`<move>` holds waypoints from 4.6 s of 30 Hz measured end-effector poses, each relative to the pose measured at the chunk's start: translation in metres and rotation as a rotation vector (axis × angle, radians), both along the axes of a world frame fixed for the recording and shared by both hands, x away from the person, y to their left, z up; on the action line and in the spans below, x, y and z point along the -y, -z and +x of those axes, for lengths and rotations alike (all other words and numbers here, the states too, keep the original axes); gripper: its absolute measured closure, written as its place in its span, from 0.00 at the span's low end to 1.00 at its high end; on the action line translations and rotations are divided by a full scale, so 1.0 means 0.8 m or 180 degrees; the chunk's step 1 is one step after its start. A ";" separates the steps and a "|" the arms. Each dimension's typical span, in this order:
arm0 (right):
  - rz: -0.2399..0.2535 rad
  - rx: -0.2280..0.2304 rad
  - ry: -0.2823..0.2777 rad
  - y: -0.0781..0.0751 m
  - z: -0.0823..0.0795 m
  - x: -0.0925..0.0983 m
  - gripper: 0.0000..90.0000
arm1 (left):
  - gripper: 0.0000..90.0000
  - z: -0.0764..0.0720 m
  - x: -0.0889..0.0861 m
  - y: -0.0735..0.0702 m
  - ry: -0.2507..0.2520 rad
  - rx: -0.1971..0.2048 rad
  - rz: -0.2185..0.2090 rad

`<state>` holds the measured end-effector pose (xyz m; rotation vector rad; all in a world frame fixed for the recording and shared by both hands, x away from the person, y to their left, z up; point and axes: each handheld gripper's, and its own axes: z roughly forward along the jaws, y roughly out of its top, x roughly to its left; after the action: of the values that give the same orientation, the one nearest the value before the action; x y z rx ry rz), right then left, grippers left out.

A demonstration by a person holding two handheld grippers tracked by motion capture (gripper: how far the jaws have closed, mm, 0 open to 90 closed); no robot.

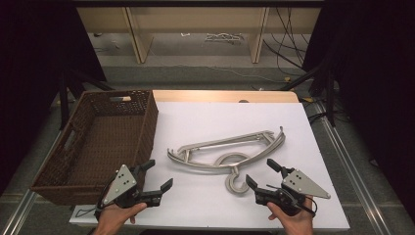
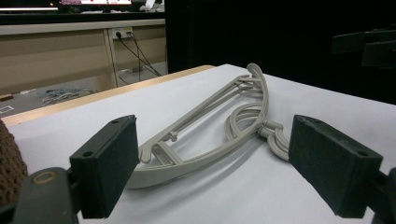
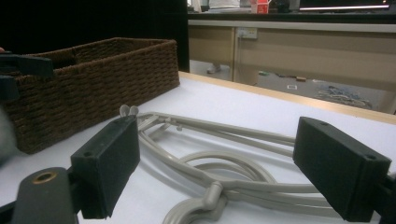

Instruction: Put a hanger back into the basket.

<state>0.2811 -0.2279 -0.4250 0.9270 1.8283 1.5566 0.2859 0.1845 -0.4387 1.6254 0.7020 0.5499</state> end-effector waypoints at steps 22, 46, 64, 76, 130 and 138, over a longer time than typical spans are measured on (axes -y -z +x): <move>-0.0005 0.0052 0.0051 -0.003 0.002 0.008 0.18 | 0.19 0.016 0.034 -0.002 0.0240 -0.0067 0.0215; 0.0011 0.0043 0.0092 -0.001 0.006 0.019 0.18 | 0.28 0.080 0.135 0.003 0.0759 -0.0174 0.1163; 0.0003 -0.0175 0.0094 0.000 0.004 0.021 0.18 | 0.45 0.124 0.181 0.037 0.0945 -0.0333 0.2333; 0.0030 -0.0162 0.0029 0.001 0.006 0.019 0.18 | 0.67 0.137 0.191 0.045 0.1097 -0.0287 0.2561; 0.0039 -0.0234 -0.0023 0.001 0.007 0.020 0.19 | 0.90 0.168 0.148 -0.080 0.0863 -0.0785 0.1178; 0.0048 -0.0238 -0.0025 0.002 0.008 0.020 0.19 | 0.90 0.163 0.119 -0.127 0.0818 -0.0848 0.0845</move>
<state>0.2871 -0.2436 -0.4263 0.9985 1.8760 1.5615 0.4162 0.0895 -0.3368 2.0275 0.6183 0.2485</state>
